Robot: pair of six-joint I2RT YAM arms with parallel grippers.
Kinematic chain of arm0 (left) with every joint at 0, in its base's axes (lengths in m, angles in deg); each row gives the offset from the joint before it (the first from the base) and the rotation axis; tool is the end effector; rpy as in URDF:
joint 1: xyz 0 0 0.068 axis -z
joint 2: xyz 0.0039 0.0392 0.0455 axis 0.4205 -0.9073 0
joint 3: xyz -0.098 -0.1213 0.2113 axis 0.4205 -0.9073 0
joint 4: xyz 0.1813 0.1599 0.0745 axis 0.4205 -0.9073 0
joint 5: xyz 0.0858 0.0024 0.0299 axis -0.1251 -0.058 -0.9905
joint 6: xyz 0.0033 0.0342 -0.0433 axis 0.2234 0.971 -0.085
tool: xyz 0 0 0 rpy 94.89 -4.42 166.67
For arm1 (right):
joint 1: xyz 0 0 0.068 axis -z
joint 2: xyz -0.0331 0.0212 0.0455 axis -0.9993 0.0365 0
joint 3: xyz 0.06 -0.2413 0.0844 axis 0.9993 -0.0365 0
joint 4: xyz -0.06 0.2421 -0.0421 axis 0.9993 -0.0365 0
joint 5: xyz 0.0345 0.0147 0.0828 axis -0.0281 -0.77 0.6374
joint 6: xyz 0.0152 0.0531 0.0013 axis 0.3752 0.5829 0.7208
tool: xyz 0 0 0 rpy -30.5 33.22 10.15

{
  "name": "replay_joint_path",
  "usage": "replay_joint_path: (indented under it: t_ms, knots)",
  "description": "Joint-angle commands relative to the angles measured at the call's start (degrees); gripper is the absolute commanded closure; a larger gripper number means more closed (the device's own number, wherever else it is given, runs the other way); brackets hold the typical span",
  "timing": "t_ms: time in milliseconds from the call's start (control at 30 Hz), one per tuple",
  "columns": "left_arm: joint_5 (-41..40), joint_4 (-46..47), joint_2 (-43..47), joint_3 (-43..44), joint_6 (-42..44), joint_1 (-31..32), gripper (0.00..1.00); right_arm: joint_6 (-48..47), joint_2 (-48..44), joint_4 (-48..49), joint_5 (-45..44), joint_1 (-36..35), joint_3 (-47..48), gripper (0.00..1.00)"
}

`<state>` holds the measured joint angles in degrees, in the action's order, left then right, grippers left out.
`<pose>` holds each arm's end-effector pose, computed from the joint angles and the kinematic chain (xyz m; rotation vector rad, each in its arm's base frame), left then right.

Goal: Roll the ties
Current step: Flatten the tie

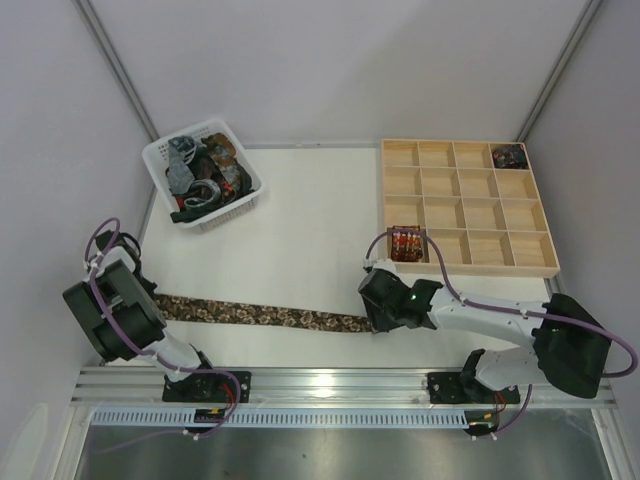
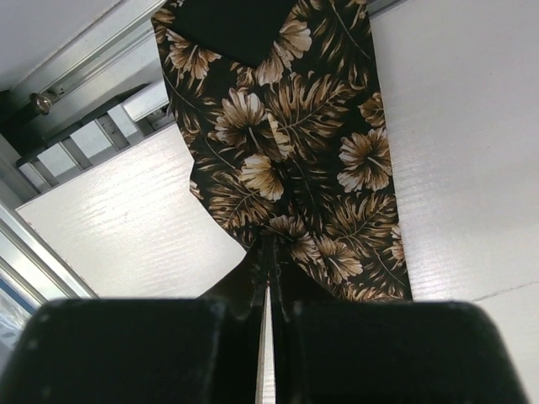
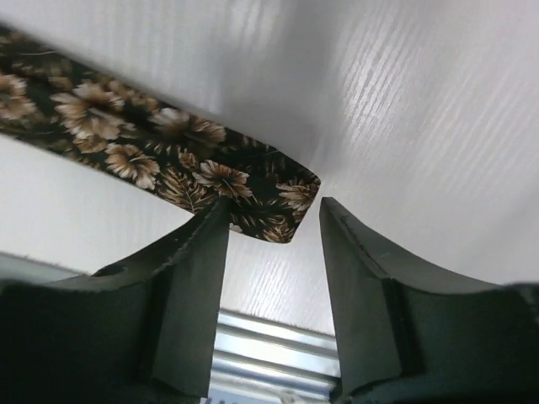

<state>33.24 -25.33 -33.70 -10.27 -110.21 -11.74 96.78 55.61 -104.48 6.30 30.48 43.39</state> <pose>0.2044 0.1669 0.1528 -1.4758 2.5184 0.5173 0.1287 0.1841 0.1654 -0.4306 2.6385 0.1756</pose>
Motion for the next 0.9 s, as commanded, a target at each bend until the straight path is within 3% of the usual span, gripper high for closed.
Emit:
replay_joint_path:
  t_ms: [0, 33, 133, 167, 200, 333, 367, 533, 567, 600, 867]
  knots:
    - [5.7, 2.1, 0.9, -1.3, 1.2, -0.1, 0.96, -11.4, -4.2, -4.3, -0.4, -0.6, 8.3, 0.44]
    - [6.5, 2.0, 1.3, -1.3, 1.2, -0.1, 0.95, -17.3, -4.6, -3.5, 0.4, -0.8, 9.6, 0.42]
    - [8.7, 2.2, 3.1, -1.9, 1.2, -0.1, 0.89, -26.9, -5.0, 1.5, 9.2, -1.9, 12.9, 0.19]
    - [9.1, 2.4, 3.4, -2.2, 1.2, -0.1, 0.85, -31.9, -4.7, 2.6, 11.0, -2.2, 13.0, 0.02]
    - [9.9, 2.5, 4.1, -2.5, 1.3, -0.1, 0.79, -34.2, -4.1, 3.4, 13.5, -2.7, 13.2, 0.0]
    - [10.8, 1.8, 6.1, -3.5, 0.6, -0.1, 0.6, -43.1, 2.3, 3.7, 20.3, -3.1, 16.0, 0.0]
    - [10.5, 1.2, 6.5, -3.4, 0.4, -0.1, 0.49, -46.4, 5.6, 3.0, 23.1, -3.1, 16.8, 0.0]
    - [9.1, -1.8, 8.6, -1.9, -1.7, -0.1, 0.34, -53.9, 13.5, 4.3, 24.0, -3.4, 19.9, 0.0]
    - [8.9, -2.5, 8.9, -1.8, -2.1, -0.1, 0.12, -54.2, 15.1, 4.5, 23.2, -3.4, 20.4, 0.0]
    - [9.2, -2.9, 9.3, -1.6, -2.4, -0.1, 0.08, -55.0, 15.8, 4.6, 23.3, -3.1, 20.8, 0.0]
    - [10.8, -5.4, 14.6, -1.1, -4.4, -0.1, 0.07, -56.6, 20.6, 5.0, 24.1, -3.1, 21.4, 0.0]
